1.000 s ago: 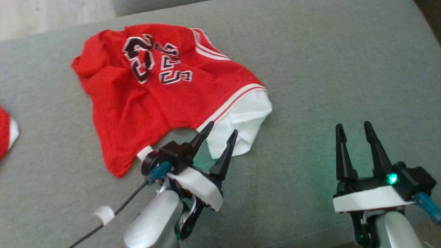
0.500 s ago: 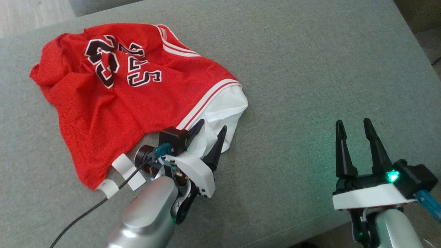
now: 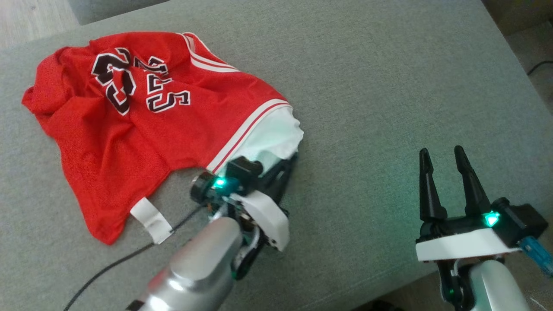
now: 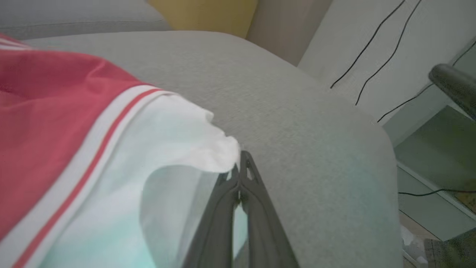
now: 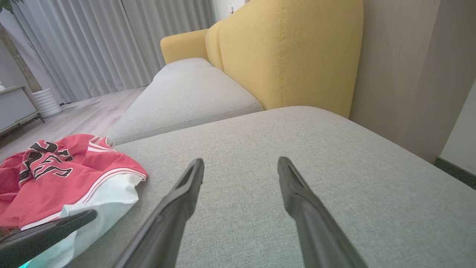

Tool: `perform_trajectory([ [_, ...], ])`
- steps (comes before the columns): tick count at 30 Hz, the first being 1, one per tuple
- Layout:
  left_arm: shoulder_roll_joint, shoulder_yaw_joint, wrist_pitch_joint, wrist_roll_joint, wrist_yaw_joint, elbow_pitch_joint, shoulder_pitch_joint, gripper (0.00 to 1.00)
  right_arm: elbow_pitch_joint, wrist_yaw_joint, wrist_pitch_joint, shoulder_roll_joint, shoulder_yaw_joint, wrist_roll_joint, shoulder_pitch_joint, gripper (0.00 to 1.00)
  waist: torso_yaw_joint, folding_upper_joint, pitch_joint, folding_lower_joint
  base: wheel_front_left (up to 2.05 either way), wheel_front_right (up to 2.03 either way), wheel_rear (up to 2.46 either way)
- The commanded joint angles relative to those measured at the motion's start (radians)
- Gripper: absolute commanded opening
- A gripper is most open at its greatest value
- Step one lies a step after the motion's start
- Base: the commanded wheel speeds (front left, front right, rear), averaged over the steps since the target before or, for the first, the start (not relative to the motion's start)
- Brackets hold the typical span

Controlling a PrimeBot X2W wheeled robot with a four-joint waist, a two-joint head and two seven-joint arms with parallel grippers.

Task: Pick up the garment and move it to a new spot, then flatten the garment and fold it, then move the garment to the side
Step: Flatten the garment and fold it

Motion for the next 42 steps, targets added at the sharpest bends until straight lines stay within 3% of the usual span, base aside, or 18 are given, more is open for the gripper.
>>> perform_trajectory([
  [1, -0.003, -0.005, -0.005, -0.009, 0.011, -0.048, -0.033, 0.0, -0.028, 0.007, -0.011, -0.008, 0.022, 0.007, -0.026, 1.0, -0.004, 0.0, -0.002, -0.0001, 0.0, 0.0, 0.0],
  [2, -0.003, -0.028, -0.002, -0.012, 0.014, -0.063, -0.03, 0.24, -0.027, 0.007, -0.011, -0.008, 0.023, 0.008, -0.025, 1.0, -0.006, 0.0, -0.002, -0.0001, 0.0, 0.0, 0.0],
  [3, -0.003, -0.052, 0.002, -0.018, 0.017, -0.078, -0.025, 0.58, -0.027, 0.007, -0.011, -0.008, 0.024, 0.009, -0.025, 1.0, -0.009, 0.0, -0.002, -0.0001, 0.0, 0.0, 0.0],
  [4, -0.003, -0.077, 0.008, -0.023, 0.019, -0.089, -0.02, 1.0, -0.026, 0.007, -0.011, -0.008, 0.026, 0.01, -0.025, 1.0, -0.013, 0.0, -0.001, -0.0001, 0.0, 0.0, 0.0],
  [13, -0.003, -0.237, 0.022, -0.143, 0.024, -0.189, 0.003, 1.0, -0.026, 0.007, -0.011, -0.008, 0.026, 0.01, -0.02, 1.0, -0.014, 0.0, -0.004, -0.0001, 0.0, 0.0, 0.0],
  [18, 0.0, -0.206, -0.062, -0.168, 0.063, -0.238, -0.007, 1.0, -0.037, 0.007, -0.011, -0.008, 0.0, -0.02, -0.012, 1.0, 0.047, 0.0, -0.034, -0.0001, 0.0, 0.0, 0.0],
  [22, 0.059, -0.128, -0.15, -0.15, 0.129, -0.273, 0.023, 1.0, -0.045, 0.007, -0.011, -0.008, -0.02, -0.052, -0.004, 1.0, 0.107, 0.0, -0.079, -0.0001, 0.0, 0.0, 0.0],
  [23, 0.104, -0.085, -0.169, -0.13, 0.171, -0.299, 0.056, 1.0, -0.046, 0.007, -0.011, -0.008, -0.029, -0.065, 0.001, 1.0, 0.14, 0.0, -0.102, -0.0001, 0.0, 0.0, 0.0],
  [26, 0.162, -0.014, -0.179, -0.116, 0.224, -0.349, 0.134, 1.0, -0.03, 0.007, -0.011, -0.008, -0.033, -0.084, 0.011, 1.0, 0.188, 0.0, -0.132, -0.0001, 0.0, 0.0, 0.0],
  [31, 0.214, 0.141, -0.181, -0.048, 0.281, -0.46, 0.287, 1.0, -0.001, 0.007, -0.011, -0.008, -0.066, -0.109, 0.022, 1.0, 0.263, 0.0, -0.164, -0.0001, 0.0, 0.0, 0.0],
  [33, 0.217, 0.173, -0.181, -0.033, 0.285, -0.477, 0.323, 1.0, 0.003, 0.007, -0.011, -0.008, -0.068, -0.116, 0.023, 1.0, 0.276, 0.0, -0.169, -0.0001, 0.0, 0.0, 0.0],
  [38, 0.203, 0.373, -0.181, 0.053, 0.273, -0.524, 0.474, 1.0, 0.02, 0.007, -0.011, -0.008, -0.08, -0.129, 0.035, 1.0, 0.327, 0.0, -0.18, -0.0001, 0.0, 0.0, 0.0],
  [42, 0.175, 0.519, -0.181, 0.125, 0.209, -0.518, 0.554, 1.0, 0.038, 0.007, -0.011, -0.008, -0.094, -0.117, 0.047, 1.0, 0.352, 0.0, -0.175, -0.0001, 0.0, 0.0, 0.0],
])
